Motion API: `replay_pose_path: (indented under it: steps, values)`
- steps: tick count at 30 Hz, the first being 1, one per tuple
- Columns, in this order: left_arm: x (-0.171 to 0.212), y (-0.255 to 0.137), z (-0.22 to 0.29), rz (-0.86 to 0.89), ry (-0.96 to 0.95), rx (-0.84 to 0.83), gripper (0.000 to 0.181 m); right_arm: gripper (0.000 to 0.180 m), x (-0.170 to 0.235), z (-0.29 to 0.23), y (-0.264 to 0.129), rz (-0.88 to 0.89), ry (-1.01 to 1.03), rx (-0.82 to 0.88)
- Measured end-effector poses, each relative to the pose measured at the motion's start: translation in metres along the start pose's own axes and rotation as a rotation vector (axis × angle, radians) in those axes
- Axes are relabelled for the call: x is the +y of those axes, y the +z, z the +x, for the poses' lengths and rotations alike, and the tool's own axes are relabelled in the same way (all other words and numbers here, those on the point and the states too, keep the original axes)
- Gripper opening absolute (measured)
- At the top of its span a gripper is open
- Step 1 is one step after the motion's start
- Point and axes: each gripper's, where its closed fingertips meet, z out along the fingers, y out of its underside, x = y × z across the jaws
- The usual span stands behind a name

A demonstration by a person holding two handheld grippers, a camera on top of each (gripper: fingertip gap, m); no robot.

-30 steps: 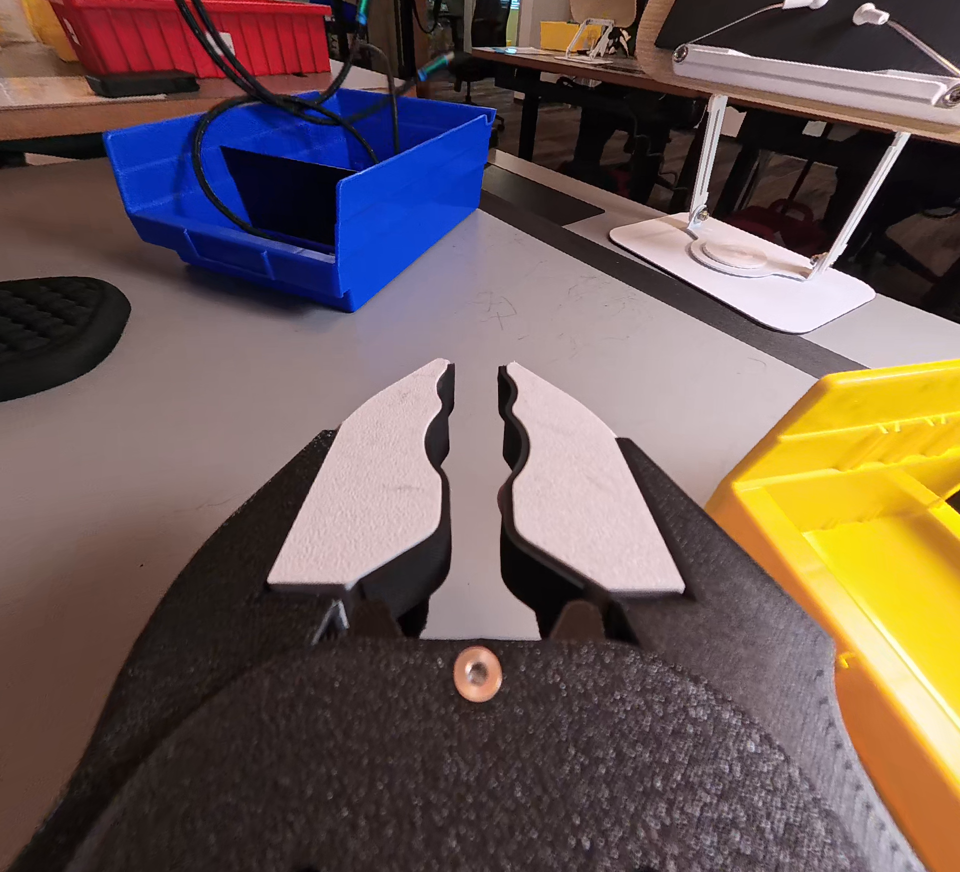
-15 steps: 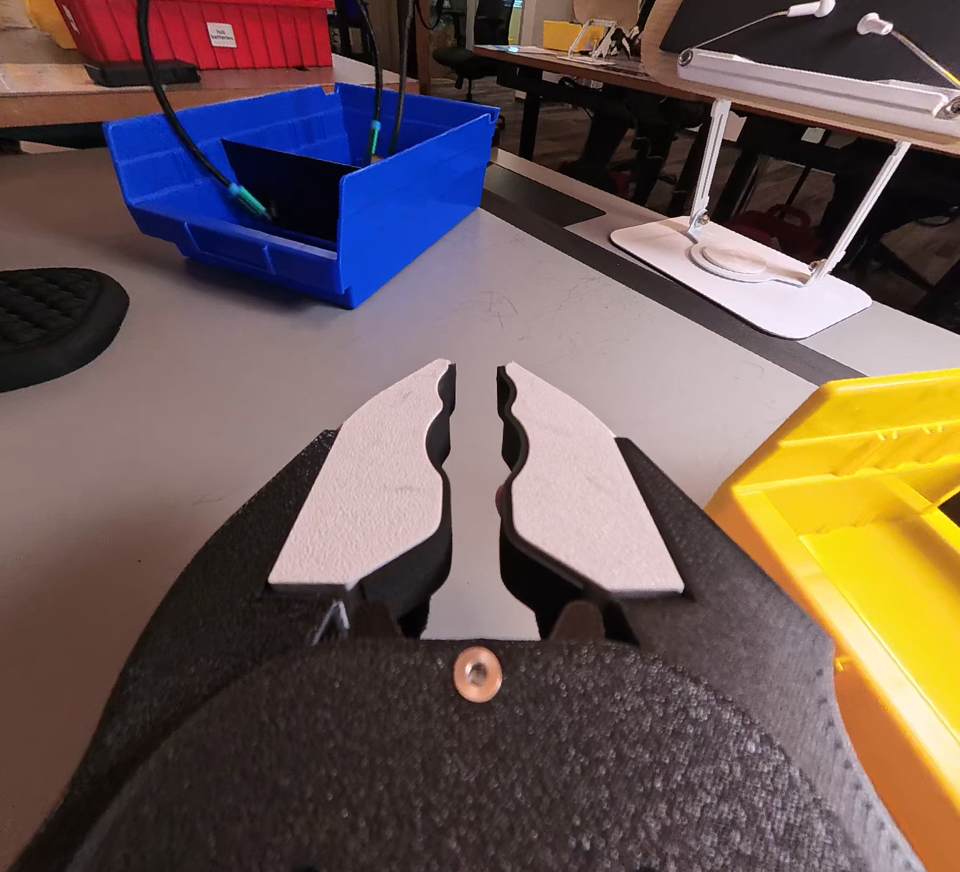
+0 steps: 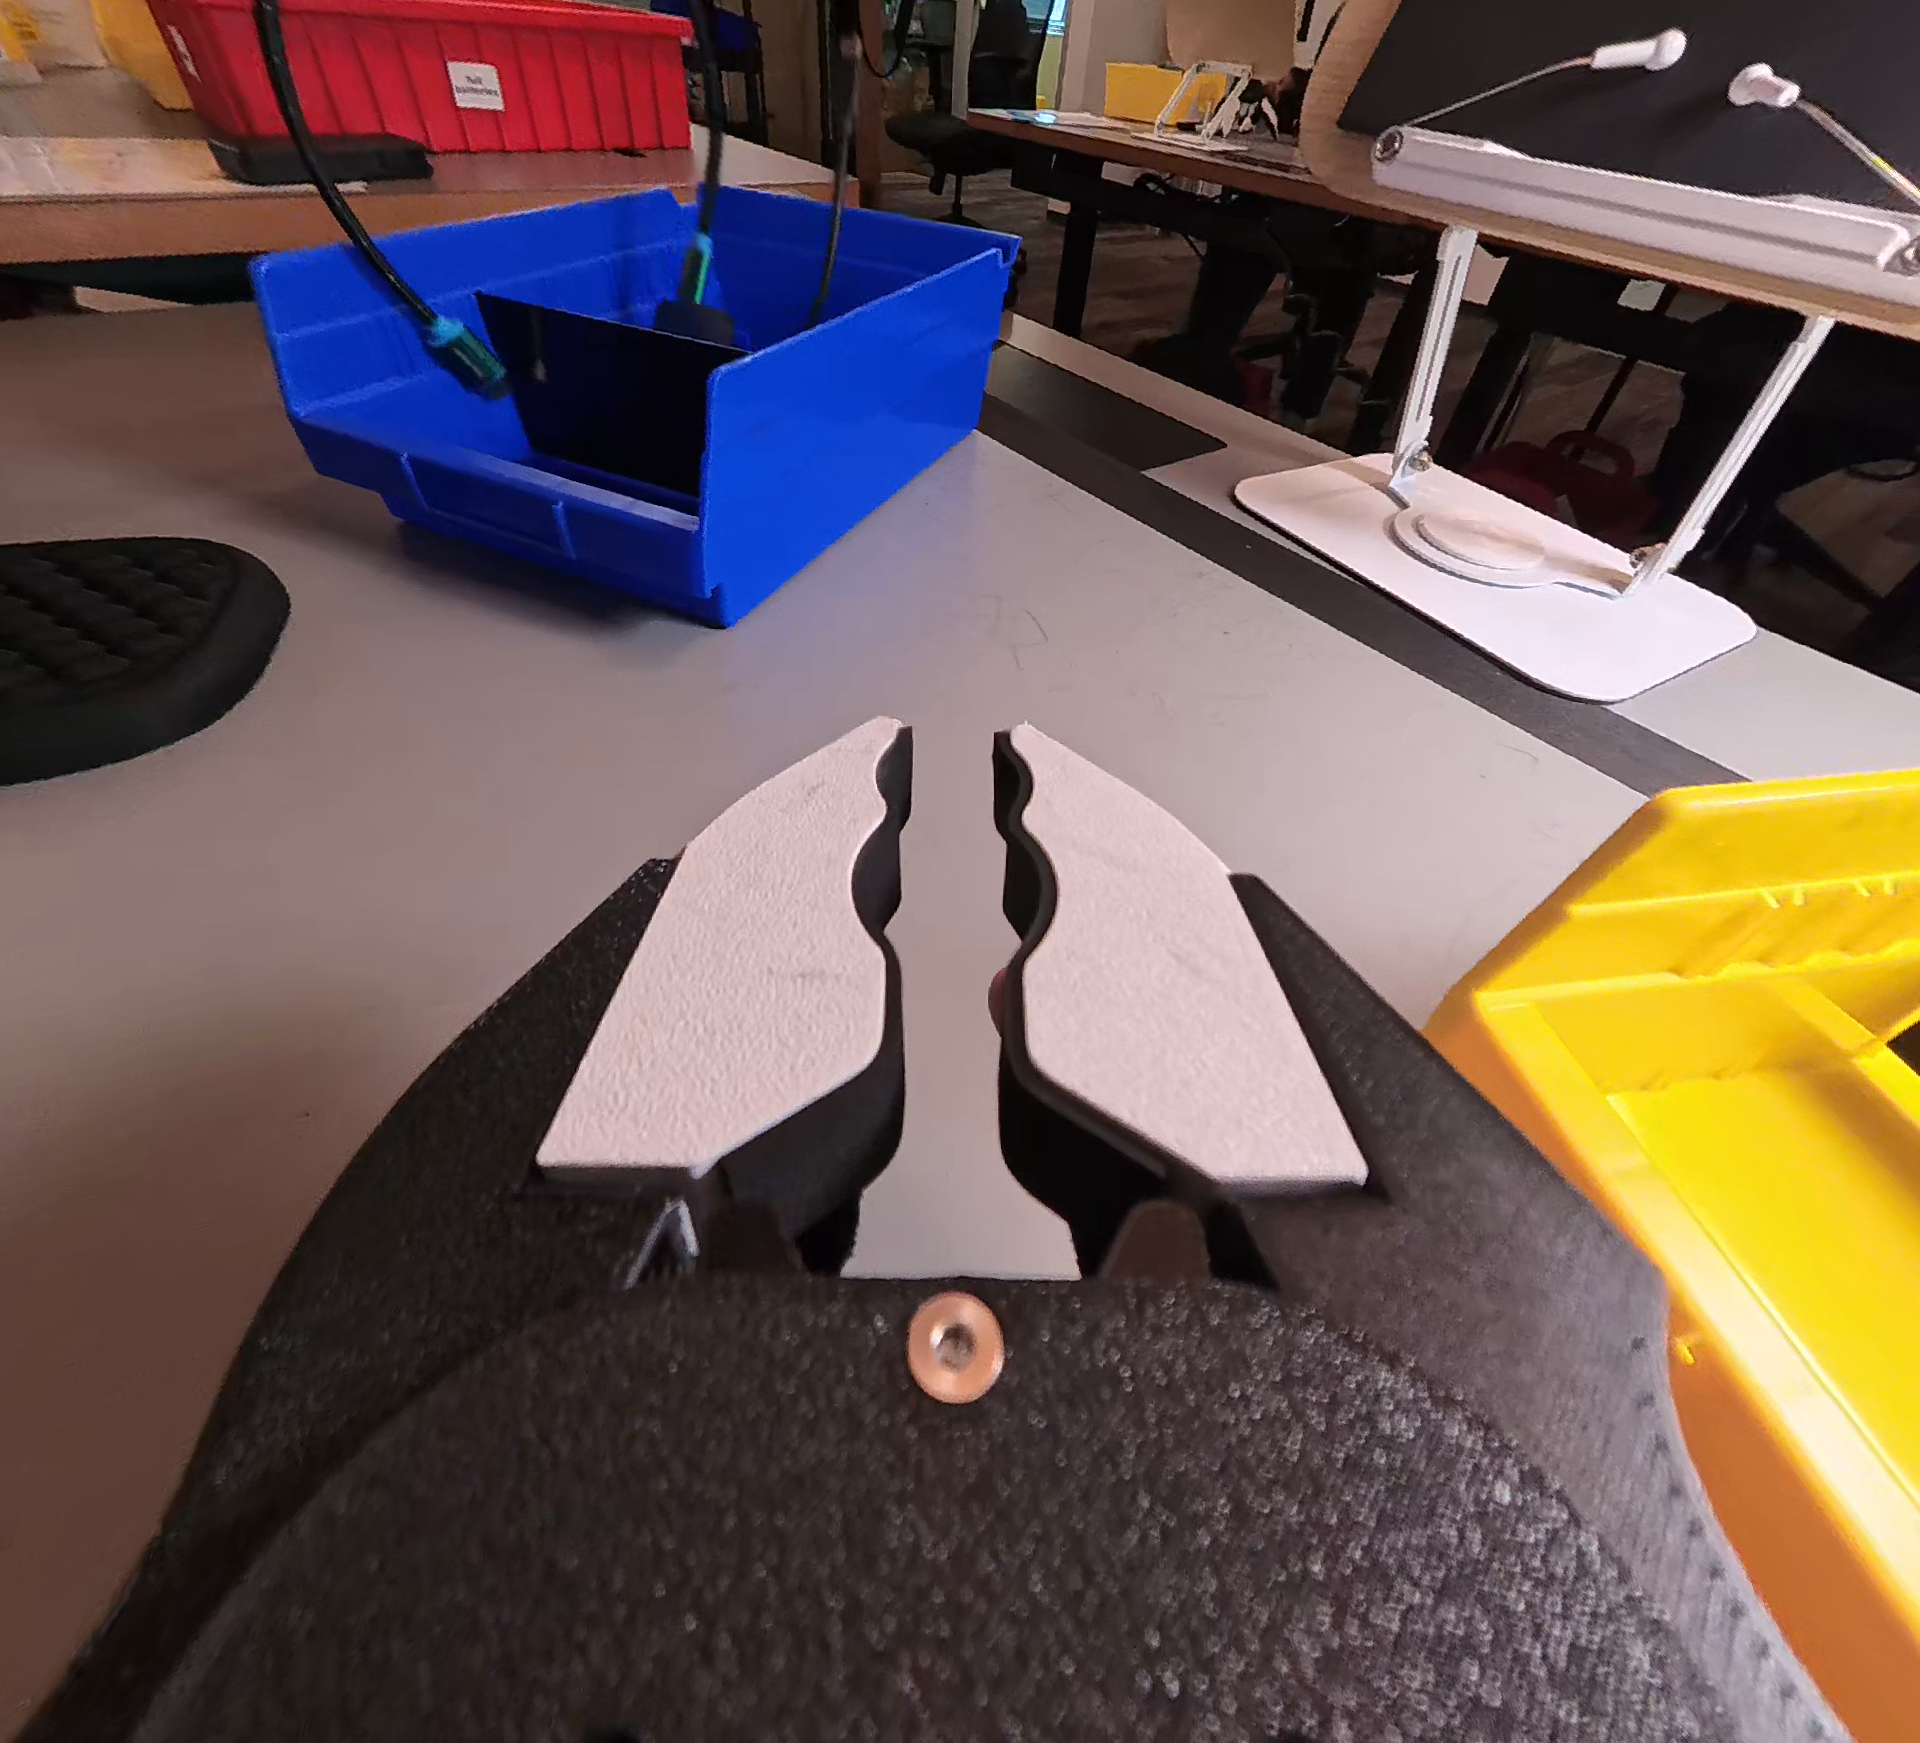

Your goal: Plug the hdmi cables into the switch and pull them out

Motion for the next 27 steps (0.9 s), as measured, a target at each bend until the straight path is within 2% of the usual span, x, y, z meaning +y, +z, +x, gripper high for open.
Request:
replay_pose_path:
  steps: [5, 11, 20, 27]
  values:
    - [0.039, 0.002, 0.032, -0.009, -0.022, 0.117, 0.025, 0.015, -0.009, -0.013, 0.004, 0.030, -0.009, -0.056]
    - [0.074, -0.006, 0.080, -0.013, 0.007, 0.266, 0.024, 0.018, -0.032, -0.039, 0.031, 0.028, -0.120, -0.108]
    - [0.141, -0.005, 0.151, 0.079, -0.104, 0.533, 0.024, 0.018, -0.006, -0.039, 0.034, -0.017, -0.048, -0.115]
    - [0.166, 0.021, 0.181, 0.110, -0.382, 0.748, 0.022, 0.018, -0.001, -0.023, 0.023, -0.002, 0.022, -0.077]
